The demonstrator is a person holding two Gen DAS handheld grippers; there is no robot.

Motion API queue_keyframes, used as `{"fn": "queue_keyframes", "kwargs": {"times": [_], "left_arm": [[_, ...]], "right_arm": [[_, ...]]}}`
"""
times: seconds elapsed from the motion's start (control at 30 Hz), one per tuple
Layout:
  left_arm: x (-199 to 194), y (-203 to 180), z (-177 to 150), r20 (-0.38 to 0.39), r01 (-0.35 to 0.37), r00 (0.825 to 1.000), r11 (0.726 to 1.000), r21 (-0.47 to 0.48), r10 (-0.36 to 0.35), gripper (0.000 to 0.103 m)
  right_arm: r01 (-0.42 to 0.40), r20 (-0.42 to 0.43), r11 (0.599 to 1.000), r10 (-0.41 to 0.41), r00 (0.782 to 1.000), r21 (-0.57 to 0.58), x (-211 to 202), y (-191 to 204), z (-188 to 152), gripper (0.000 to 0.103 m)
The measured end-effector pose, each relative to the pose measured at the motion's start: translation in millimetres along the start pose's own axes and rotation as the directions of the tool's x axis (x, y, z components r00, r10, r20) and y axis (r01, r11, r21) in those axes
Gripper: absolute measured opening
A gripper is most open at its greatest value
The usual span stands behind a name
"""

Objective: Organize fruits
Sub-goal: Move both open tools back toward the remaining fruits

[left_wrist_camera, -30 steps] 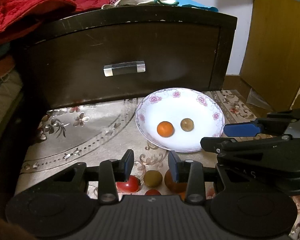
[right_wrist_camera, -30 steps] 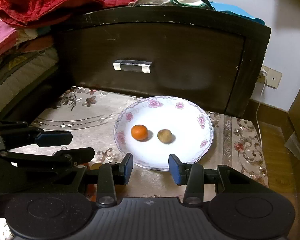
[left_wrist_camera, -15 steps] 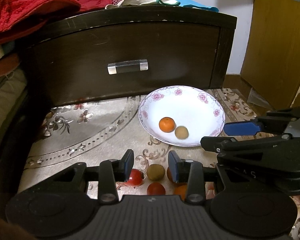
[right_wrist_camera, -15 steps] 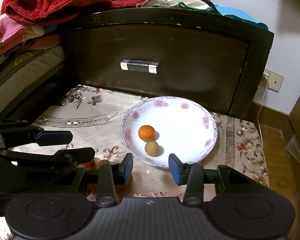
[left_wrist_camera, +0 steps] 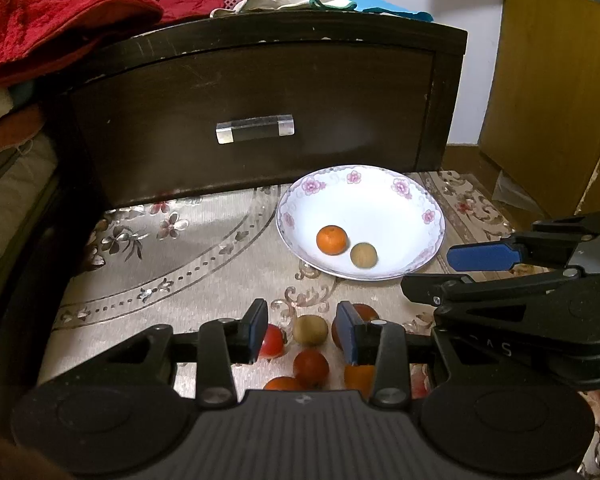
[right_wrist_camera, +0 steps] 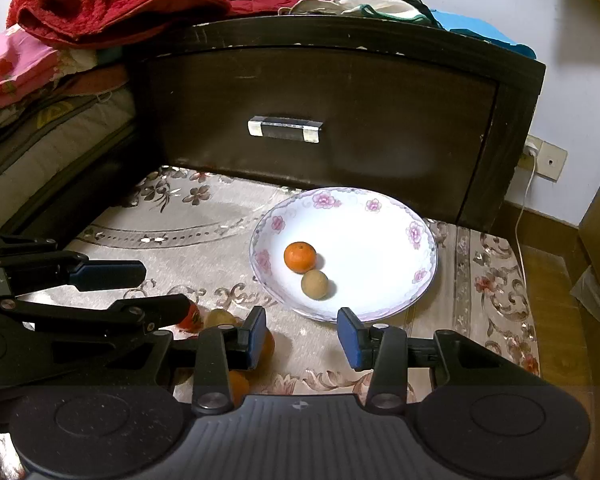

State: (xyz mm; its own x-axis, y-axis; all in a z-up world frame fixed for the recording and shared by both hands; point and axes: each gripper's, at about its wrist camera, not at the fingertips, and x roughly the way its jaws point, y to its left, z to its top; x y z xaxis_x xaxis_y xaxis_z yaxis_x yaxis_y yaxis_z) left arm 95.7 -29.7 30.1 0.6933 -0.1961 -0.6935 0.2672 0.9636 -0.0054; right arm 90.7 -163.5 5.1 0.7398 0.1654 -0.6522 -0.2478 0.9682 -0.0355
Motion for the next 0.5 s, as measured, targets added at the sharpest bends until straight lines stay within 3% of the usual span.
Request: {"fn": "queue_keyframes", "kwargs": {"times": [0.5], "left_arm": [[-1,-1,-11,-0.033,-0.001,0.999,1.000,0.019,0.002,0.043]], "right_arm": [[-0.003,-0.038,1.000,0.003,0.999,-0.002,0,9,-11,0.038]]}}
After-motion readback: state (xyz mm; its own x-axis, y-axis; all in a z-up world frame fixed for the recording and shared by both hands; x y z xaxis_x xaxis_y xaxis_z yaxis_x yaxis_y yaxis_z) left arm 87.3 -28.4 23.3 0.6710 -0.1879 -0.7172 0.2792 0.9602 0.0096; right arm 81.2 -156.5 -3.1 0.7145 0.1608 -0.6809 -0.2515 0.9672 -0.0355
